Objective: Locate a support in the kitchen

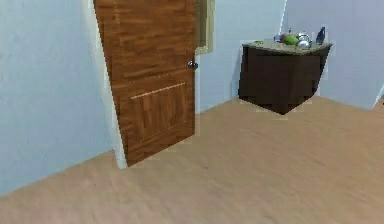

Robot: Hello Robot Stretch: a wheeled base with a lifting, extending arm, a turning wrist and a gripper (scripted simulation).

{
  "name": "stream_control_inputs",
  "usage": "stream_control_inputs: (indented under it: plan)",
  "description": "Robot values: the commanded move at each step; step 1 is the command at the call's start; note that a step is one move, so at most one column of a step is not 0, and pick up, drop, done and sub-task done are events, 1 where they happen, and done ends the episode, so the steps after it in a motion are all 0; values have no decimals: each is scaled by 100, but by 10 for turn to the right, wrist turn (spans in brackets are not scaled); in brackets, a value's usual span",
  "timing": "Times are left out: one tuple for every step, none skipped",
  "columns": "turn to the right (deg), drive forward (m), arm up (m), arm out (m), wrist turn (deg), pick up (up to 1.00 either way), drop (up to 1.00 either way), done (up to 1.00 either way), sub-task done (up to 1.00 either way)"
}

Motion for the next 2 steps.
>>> stream_control_inputs:
  plan:
    - [60, 0, 0, 0, 0, 0, 0, 0, 0]
    - [0, 35, 0, 0, 0, 0, 0, 0, 0]
